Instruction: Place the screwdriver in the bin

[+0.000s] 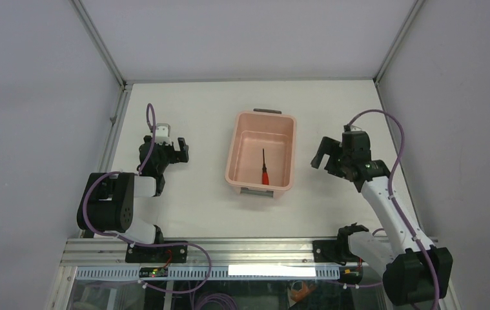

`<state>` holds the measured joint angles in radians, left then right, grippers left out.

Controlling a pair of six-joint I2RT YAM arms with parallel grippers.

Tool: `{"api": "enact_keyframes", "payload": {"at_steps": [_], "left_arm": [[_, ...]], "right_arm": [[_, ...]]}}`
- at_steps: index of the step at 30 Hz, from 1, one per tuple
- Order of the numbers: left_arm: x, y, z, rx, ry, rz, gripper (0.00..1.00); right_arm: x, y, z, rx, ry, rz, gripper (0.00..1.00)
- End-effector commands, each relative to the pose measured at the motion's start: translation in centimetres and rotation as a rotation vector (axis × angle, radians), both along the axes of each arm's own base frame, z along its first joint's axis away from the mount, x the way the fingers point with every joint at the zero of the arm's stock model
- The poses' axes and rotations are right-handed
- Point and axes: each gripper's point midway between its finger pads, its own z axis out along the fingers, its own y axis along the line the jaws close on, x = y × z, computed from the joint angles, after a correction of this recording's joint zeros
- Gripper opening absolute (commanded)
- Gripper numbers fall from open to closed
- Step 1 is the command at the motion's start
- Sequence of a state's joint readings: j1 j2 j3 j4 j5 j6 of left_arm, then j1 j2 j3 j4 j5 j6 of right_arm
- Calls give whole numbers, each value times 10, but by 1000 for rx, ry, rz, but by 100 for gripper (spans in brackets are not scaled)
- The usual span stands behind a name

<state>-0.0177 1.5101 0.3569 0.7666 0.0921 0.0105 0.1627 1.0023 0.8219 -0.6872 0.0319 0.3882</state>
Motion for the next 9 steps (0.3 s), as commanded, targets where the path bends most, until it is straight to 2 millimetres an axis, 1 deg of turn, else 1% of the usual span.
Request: {"api": "enact_keyframes", "payload": {"at_steps": [1, 4, 6, 9], "left_arm": [[12, -1, 21, -16, -78, -11, 99], [12, -1, 21, -15, -78, -11, 99], [12, -1, 21, -15, -78, -10, 99], [12, -1, 21, -15, -78, -11, 99]], "right_arm": [[9, 18, 0, 129, -145, 18, 99], [3, 16, -18, 136, -130, -14, 99], [0, 15, -26, 133, -118, -21, 99], [1, 20, -28, 145, -111, 16, 99]]}}
